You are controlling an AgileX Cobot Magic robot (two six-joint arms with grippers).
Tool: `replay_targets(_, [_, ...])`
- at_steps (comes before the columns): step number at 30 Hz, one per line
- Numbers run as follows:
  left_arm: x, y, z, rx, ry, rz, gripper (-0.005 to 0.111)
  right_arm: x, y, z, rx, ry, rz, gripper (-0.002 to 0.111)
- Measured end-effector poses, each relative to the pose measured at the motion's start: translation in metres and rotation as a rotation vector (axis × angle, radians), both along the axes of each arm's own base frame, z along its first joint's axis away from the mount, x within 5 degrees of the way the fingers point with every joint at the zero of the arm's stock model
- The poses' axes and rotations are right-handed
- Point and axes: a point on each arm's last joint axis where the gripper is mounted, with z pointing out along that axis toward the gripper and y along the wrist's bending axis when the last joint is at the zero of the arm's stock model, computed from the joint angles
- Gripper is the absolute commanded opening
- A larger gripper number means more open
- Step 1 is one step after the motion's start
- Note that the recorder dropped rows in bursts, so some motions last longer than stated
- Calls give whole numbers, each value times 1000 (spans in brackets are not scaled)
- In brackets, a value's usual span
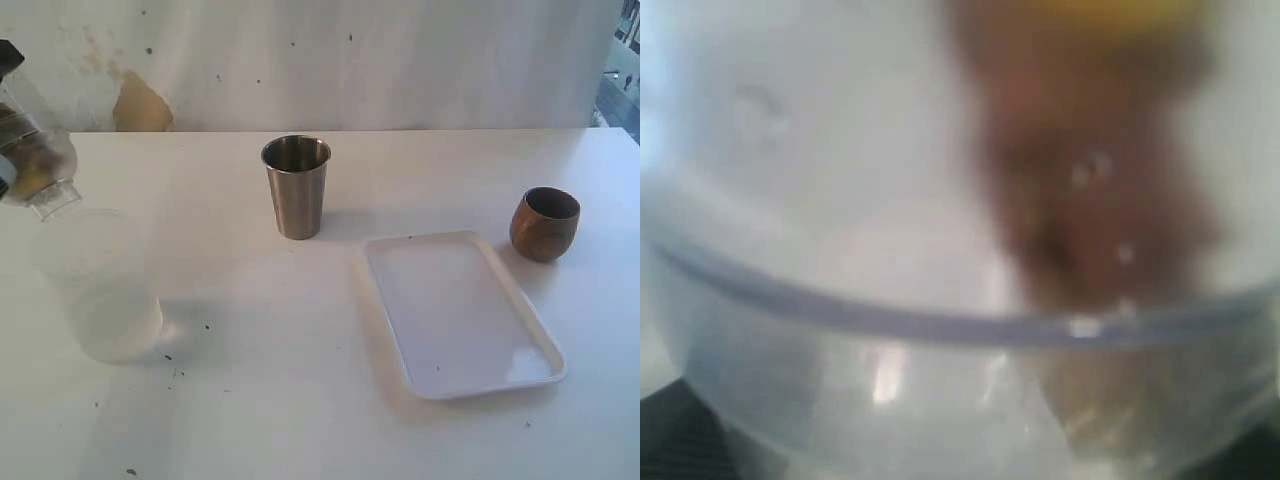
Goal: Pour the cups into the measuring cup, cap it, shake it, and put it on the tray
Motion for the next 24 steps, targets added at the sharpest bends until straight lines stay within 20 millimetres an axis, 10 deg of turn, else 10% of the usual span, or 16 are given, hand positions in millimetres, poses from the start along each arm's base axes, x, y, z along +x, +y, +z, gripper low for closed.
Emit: replay_targets(24, [0,0,0,-12,0,7,0,0,0,0,13,0,-3,0])
